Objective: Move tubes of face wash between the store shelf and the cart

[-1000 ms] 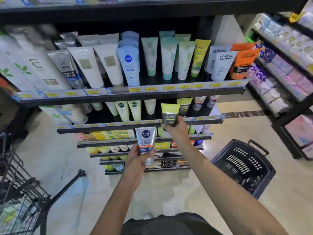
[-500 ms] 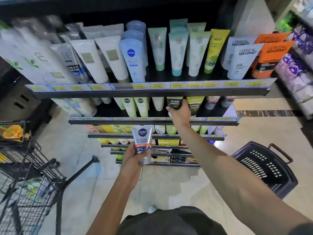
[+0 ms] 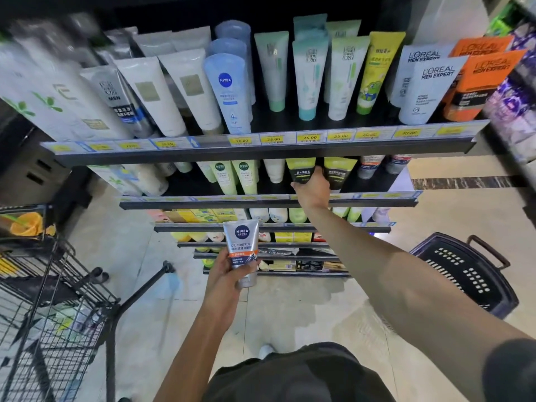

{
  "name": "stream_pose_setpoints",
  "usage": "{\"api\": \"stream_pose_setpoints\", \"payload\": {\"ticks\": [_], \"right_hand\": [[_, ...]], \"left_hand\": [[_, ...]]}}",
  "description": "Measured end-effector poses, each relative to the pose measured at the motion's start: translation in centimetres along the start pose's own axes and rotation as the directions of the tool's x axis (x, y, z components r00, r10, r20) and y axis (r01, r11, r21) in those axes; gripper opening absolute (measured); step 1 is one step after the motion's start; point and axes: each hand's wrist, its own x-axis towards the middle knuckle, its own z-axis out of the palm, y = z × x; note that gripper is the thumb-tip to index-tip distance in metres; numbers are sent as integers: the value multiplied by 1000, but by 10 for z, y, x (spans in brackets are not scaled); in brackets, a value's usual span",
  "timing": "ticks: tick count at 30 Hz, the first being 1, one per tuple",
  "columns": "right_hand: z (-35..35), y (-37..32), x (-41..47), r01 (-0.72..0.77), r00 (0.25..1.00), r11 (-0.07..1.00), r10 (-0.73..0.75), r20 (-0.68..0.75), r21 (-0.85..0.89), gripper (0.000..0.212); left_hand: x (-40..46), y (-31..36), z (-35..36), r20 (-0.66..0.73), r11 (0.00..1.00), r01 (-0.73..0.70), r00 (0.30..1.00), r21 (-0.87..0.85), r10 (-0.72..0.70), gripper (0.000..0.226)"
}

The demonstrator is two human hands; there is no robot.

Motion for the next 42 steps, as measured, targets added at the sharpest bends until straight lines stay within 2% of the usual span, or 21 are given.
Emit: {"api": "stream_pose_setpoints", "payload": {"ticks": [5, 10, 16, 19, 23, 27, 31, 33, 37, 42], "right_hand": [[-2, 2, -1, -3, 1000, 1000, 3, -1, -25, 47], [-5, 4, -4, -24, 1000, 999, 23, -16, -43, 49], [-8, 7, -17, -13, 999, 999, 12, -37, -36, 40], [-12, 11, -32, 30, 998, 999, -32, -45, -43, 39], [-34, 36, -51, 42, 998, 993, -47, -44, -107, 48], [-82, 71, -53, 57, 996, 984, -68, -60, -166, 32], [-146, 104, -31, 160, 977, 921, -200, -79, -356, 31], [-175, 119, -11, 210, 969, 872, -245, -24, -442, 34], [-221, 138, 26, 279, 957, 790, -276, 90, -546, 36], [-241, 158, 62, 415, 910, 707, -306, 280, -573, 35]], "left_hand": [[0, 0, -3, 10, 1000, 6, 1000, 1, -6, 67], [2, -4, -4, 62, 1000, -3, 998, 3, 3, 61], [0, -8, -5, 98, 1000, 16, 995, 2, -17, 68], [-3, -15, -5, 103, 999, 37, 994, 6, -38, 65], [-5, -28, 4, 135, 997, 75, 988, 15, -76, 57], [-7, -35, 39, 153, 994, 106, 982, 15, -107, 51], [-8, -41, 90, 214, 995, 65, 973, 76, -80, 51], [-8, -43, 123, 226, 993, 28, 973, 115, -54, 49], [-2, -48, 194, 165, 975, -35, 986, 220, -2, 38], [22, -55, 270, 106, 949, -117, 990, 292, 90, 41]]}}
